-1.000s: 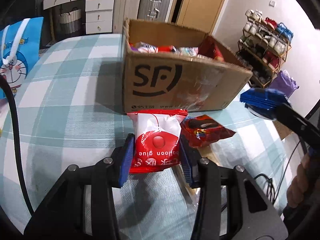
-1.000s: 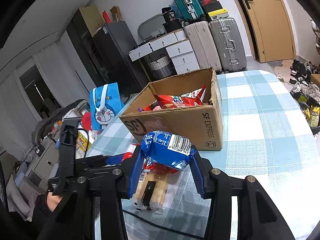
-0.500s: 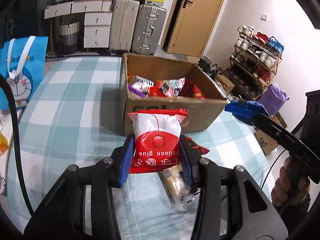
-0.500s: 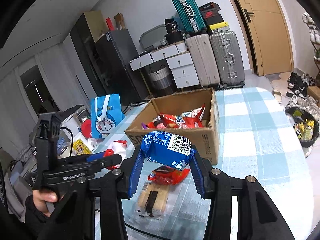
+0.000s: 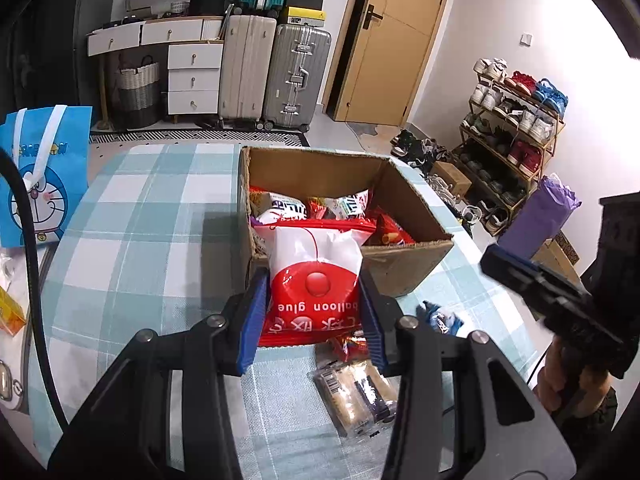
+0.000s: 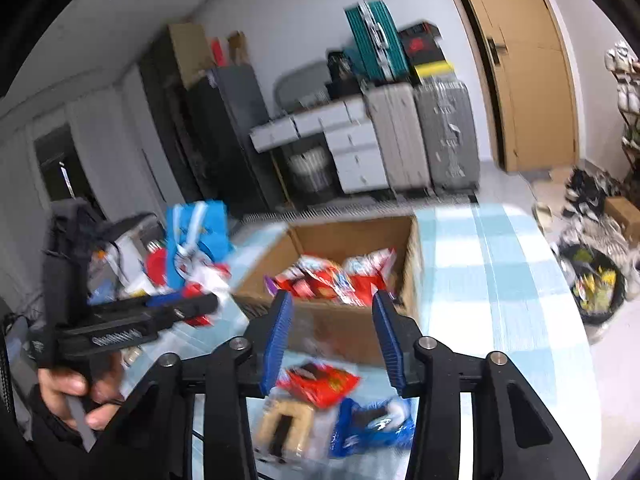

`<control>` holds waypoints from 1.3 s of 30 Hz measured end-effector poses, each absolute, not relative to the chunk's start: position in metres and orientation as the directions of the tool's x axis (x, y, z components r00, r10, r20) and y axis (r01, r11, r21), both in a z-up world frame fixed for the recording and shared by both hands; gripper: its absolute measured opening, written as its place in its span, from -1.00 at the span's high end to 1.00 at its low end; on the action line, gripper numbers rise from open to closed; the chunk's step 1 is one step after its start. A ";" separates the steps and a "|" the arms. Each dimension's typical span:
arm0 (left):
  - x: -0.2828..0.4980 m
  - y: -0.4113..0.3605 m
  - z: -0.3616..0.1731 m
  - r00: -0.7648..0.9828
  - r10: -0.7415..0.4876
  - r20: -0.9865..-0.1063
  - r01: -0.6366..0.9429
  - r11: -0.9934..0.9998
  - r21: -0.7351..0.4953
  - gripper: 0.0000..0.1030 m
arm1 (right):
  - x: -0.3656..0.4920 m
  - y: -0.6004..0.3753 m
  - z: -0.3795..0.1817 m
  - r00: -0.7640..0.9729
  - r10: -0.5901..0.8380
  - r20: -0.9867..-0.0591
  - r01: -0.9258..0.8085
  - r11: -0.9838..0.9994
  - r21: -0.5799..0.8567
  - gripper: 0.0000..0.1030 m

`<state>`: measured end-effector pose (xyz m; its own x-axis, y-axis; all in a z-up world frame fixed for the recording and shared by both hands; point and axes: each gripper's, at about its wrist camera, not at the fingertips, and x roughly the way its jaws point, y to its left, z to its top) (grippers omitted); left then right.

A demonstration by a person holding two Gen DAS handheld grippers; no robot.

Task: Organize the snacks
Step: 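Lift both bags and carry them over the open box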

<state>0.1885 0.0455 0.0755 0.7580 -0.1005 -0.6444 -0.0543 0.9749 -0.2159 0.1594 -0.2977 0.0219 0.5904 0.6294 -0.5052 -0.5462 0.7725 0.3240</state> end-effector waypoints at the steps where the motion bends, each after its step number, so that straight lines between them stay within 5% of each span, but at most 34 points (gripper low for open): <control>1: 0.188 0.046 0.074 0.754 -0.100 -0.649 -0.057 0.975 -0.216 0.22 | 0.161 -0.298 0.018 0.590 0.615 -0.524 -0.538 0.783 0.313 0.20; 3: 0.189 0.047 0.070 0.749 -0.104 -0.654 -0.055 0.974 -0.217 0.22 | 0.160 -0.300 0.005 0.589 0.573 -0.570 -0.519 0.808 0.277 0.18; 8: 0.197 0.045 0.060 0.742 -0.115 -0.660 -0.049 0.973 -0.225 0.22 | 0.166 -0.310 -0.044 0.542 0.451 -0.709 -0.457 0.866 0.202 -0.28; 16: 0.203 0.039 0.056 0.735 -0.121 -0.667 -0.035 0.976 -0.216 0.22 | 0.173 -0.303 -0.088 0.476 0.378 -0.794 -0.448 0.881 0.151 -0.33; 20: 0.203 0.040 0.055 0.736 -0.121 -0.667 -0.038 0.975 -0.219 0.22 | 0.166 -0.301 -0.085 0.497 0.400 -0.770 -0.470 0.870 0.148 0.11; 32: 0.213 0.041 0.062 0.752 -0.115 -0.649 -0.032 0.977 -0.211 0.22 | 0.148 -0.318 -0.007 0.613 0.558 -0.559 -0.505 0.821 0.265 0.13; 39: 0.228 0.037 0.072 0.766 -0.096 -0.636 -0.023 0.984 -0.177 0.22 | 0.156 -0.296 0.033 0.635 0.584 -0.506 -0.563 0.798 0.214 0.12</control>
<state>0.2284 0.0367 0.0716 0.7660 -0.0964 -0.6356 -0.0233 0.9839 -0.1774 0.1563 -0.2964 0.0328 0.6351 0.5836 -0.5060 -0.5627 0.7984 0.2144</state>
